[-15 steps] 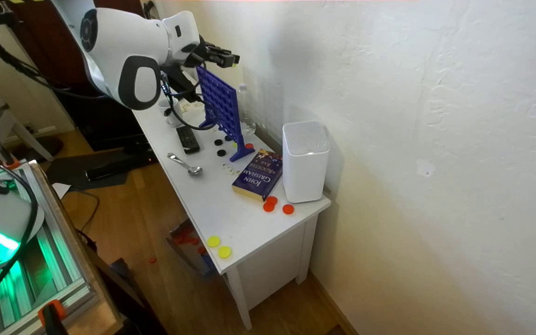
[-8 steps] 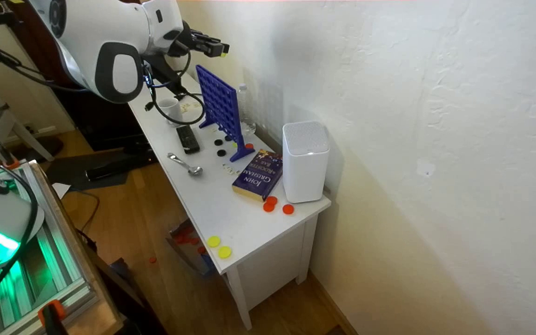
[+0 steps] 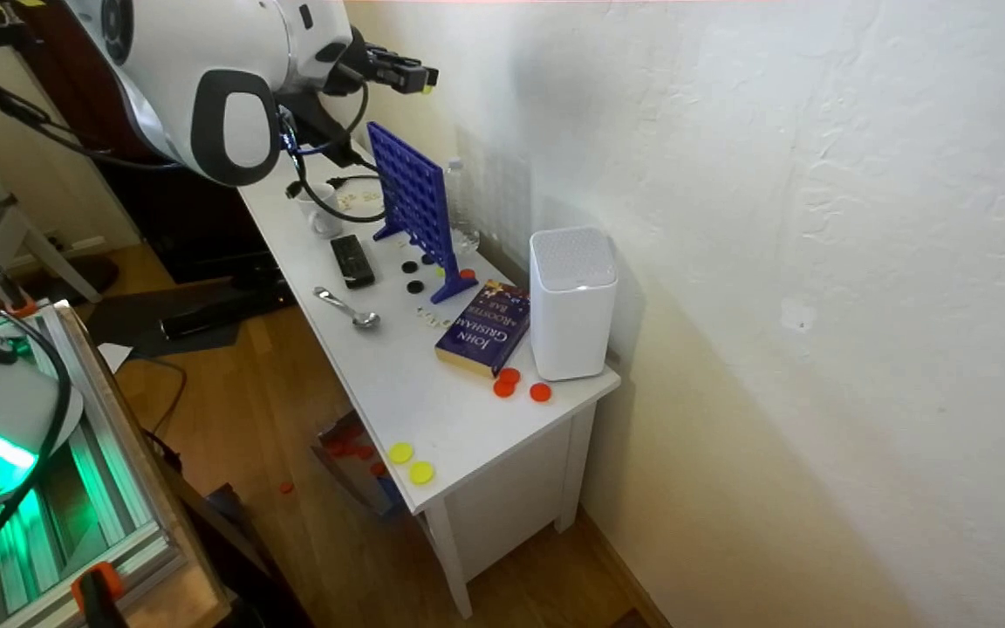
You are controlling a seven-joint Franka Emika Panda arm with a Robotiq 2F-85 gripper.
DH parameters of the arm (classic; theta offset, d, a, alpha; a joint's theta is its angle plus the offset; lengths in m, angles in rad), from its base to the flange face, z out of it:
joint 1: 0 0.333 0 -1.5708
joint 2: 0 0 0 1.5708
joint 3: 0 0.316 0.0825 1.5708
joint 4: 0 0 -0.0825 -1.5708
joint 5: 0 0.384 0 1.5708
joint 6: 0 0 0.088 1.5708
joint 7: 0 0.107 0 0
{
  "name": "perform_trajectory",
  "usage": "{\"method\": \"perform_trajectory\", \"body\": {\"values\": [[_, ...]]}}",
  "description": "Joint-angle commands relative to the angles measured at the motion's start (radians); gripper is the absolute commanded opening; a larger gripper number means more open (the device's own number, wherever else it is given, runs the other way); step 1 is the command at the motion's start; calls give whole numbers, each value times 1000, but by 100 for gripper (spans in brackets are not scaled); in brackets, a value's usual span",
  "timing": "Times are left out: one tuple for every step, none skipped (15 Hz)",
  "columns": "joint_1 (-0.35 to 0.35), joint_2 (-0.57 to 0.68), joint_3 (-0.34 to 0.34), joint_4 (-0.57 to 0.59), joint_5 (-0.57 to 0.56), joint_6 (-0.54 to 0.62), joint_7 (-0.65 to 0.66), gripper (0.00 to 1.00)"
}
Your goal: Put one yellow chip in the blue gameboard.
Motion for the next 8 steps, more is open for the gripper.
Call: {"method": "perform_trajectory", "body": {"values": [[-17, 43, -1, 18, -52, 26, 13, 9], [-19, 51, -1, 19, -57, 26, 13, 9], [-22, 60, 1, 19, -63, 26, 19, 9], [-83, 73, 63, 16, -59, 26, -4, 9], [-97, 87, 74, 16, -61, 26, -7, 9], [-125, 100, 98, 19, -67, 26, -13, 9], [-153, 116, 120, 21, -72, 26, -17, 9], [-184, 133, 143, 23, -77, 26, -21, 9]]}}
